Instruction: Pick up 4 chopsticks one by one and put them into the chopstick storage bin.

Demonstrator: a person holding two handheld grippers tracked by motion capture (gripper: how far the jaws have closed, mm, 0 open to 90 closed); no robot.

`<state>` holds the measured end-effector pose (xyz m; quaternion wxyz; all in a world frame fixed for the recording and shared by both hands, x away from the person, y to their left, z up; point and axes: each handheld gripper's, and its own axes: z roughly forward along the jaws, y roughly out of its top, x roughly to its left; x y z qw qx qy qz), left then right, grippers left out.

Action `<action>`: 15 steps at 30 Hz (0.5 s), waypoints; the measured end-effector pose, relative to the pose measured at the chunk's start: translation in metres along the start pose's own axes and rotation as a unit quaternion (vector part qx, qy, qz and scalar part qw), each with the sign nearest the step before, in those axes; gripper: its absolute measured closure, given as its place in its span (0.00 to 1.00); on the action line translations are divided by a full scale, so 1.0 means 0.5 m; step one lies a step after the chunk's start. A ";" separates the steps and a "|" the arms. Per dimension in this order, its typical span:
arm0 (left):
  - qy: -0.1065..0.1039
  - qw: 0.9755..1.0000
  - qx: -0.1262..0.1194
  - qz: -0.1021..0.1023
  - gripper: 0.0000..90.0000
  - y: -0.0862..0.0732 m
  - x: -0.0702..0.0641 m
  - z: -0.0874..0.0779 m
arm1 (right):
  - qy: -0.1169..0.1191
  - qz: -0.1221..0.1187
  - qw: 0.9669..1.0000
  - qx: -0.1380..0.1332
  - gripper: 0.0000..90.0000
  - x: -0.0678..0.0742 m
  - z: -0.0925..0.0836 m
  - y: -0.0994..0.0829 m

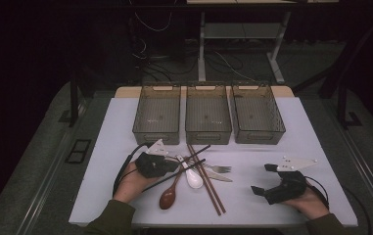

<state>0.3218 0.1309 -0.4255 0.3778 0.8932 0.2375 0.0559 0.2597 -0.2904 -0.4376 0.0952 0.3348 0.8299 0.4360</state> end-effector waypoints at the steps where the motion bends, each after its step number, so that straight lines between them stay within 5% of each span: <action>1: 0.000 1.000 -0.001 -0.001 0.94 0.000 0.000 -0.001 | 0.001 0.001 1.000 0.000 0.03 0.000 0.000 0.000; 15: 0.004 1.000 -0.013 -0.021 0.94 0.011 0.002 -0.030 | 0.008 0.002 1.000 0.000 0.03 -0.003 0.005 -0.001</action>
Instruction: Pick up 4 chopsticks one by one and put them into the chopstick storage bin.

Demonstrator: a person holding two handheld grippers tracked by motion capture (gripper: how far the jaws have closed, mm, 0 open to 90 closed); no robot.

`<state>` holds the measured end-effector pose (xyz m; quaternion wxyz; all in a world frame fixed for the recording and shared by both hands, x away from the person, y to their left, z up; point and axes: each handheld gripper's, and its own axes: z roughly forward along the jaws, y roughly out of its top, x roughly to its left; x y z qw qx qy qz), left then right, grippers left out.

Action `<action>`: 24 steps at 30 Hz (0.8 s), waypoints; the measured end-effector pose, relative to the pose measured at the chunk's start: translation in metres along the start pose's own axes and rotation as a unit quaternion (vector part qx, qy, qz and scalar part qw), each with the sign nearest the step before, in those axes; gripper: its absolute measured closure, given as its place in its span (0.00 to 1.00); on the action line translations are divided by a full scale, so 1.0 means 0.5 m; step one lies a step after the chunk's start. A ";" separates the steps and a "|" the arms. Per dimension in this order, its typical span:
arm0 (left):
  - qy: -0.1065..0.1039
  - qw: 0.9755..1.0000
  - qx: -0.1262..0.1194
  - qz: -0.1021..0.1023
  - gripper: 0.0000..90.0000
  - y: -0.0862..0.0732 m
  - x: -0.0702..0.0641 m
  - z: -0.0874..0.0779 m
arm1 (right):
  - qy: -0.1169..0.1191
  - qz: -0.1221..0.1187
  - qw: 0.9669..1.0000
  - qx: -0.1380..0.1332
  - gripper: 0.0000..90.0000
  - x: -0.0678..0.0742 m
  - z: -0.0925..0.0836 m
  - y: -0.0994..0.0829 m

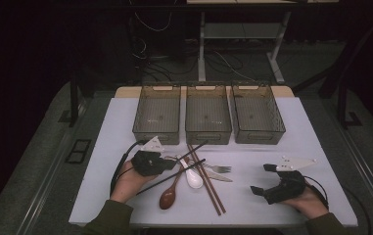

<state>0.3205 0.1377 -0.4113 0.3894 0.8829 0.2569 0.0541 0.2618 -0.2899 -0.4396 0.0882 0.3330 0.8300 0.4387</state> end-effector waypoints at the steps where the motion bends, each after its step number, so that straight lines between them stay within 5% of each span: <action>1: 0.000 1.000 -0.001 -0.005 0.94 0.002 0.001 -0.004 | 0.000 0.001 1.000 -0.001 0.03 -0.001 0.000 0.000; 24: 0.016 1.000 -0.006 -0.016 0.94 0.039 0.018 -0.036 | -0.002 0.000 1.000 -0.007 0.03 -0.001 -0.003 0.000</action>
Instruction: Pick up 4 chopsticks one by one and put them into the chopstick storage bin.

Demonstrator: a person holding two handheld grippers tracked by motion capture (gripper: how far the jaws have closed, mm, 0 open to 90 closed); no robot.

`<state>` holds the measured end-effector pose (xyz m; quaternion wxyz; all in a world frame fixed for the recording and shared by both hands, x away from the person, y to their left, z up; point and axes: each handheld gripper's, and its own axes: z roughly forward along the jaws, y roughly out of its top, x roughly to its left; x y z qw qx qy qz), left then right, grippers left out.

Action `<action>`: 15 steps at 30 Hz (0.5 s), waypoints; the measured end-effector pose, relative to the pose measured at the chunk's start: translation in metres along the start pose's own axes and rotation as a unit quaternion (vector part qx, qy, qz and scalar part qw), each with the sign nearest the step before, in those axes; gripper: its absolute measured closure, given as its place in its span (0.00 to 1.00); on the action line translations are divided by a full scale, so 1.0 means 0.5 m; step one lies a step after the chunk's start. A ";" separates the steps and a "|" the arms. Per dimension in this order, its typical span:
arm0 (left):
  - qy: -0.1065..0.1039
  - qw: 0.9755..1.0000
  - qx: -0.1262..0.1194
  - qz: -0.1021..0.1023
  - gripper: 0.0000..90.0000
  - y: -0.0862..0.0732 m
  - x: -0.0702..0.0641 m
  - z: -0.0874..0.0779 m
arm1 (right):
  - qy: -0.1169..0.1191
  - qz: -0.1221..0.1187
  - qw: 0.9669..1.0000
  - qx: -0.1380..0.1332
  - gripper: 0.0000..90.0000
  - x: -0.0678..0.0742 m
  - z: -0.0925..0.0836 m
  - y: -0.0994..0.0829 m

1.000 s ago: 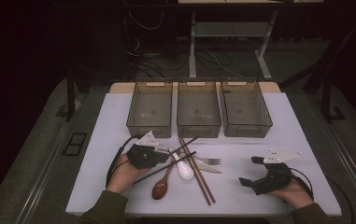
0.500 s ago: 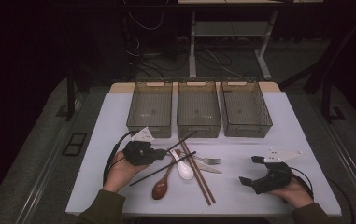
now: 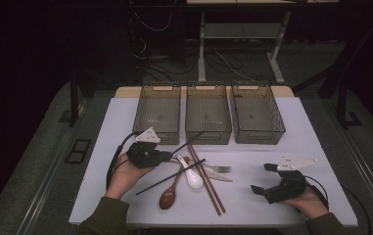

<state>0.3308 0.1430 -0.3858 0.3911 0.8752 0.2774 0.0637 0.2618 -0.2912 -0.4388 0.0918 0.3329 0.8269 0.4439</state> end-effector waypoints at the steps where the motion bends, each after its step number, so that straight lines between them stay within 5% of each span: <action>1: 0.001 1.000 0.003 0.002 0.94 0.003 0.002 0.000 | 0.001 0.000 1.000 0.000 0.03 0.000 0.000 0.000; 15: 0.007 0.999 -0.020 -0.029 0.94 0.043 0.041 -0.011 | -0.001 0.004 1.000 -0.004 0.03 0.000 -0.002 0.000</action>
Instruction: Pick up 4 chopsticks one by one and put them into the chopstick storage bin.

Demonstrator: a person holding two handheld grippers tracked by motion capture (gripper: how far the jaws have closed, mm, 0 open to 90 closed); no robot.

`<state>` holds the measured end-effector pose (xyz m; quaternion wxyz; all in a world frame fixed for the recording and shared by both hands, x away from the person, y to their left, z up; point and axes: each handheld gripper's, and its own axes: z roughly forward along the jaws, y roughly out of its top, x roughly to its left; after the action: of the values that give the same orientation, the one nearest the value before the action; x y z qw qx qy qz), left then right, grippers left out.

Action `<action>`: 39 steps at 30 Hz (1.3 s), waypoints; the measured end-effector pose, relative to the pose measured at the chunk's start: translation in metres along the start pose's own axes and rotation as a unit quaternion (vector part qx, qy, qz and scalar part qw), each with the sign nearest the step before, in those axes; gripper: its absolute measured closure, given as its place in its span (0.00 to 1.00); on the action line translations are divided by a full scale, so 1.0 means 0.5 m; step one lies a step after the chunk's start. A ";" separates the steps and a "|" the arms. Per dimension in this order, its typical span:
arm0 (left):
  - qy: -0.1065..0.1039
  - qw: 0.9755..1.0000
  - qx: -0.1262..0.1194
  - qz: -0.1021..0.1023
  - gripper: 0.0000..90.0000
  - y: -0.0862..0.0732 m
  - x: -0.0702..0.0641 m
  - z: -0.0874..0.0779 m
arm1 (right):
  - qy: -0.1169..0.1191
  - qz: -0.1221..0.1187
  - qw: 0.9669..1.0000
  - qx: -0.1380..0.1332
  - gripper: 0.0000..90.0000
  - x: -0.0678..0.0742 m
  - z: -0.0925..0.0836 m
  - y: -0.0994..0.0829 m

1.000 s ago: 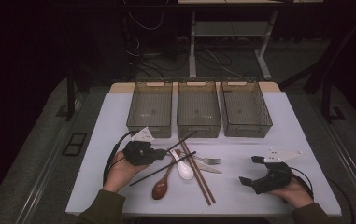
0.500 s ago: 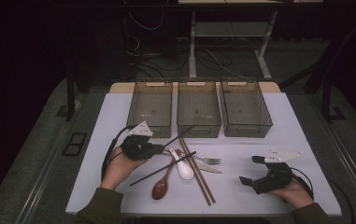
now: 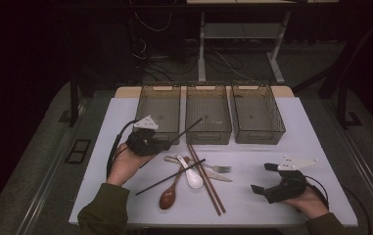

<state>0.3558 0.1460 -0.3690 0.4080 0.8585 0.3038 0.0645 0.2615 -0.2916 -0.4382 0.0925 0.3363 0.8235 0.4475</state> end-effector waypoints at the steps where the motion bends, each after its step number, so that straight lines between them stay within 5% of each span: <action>1: 0.004 1.000 -0.001 -0.004 0.94 0.003 0.002 -0.001 | 0.000 0.000 1.000 0.000 0.03 0.000 0.000 0.000; 17: 0.010 1.000 -0.005 0.003 0.94 0.062 0.040 -0.010 | 0.001 0.002 1.000 -0.001 0.03 -0.001 0.000 0.000; 39: 0.053 0.998 -0.015 -0.002 0.94 0.137 0.118 -0.007 | -0.002 0.003 1.000 -0.002 0.03 -0.002 -0.002 0.000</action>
<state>0.4342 0.1489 -0.3239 0.4045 0.8470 0.3258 0.1134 0.2619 -0.2930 -0.4377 0.0932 0.3390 0.8217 0.4484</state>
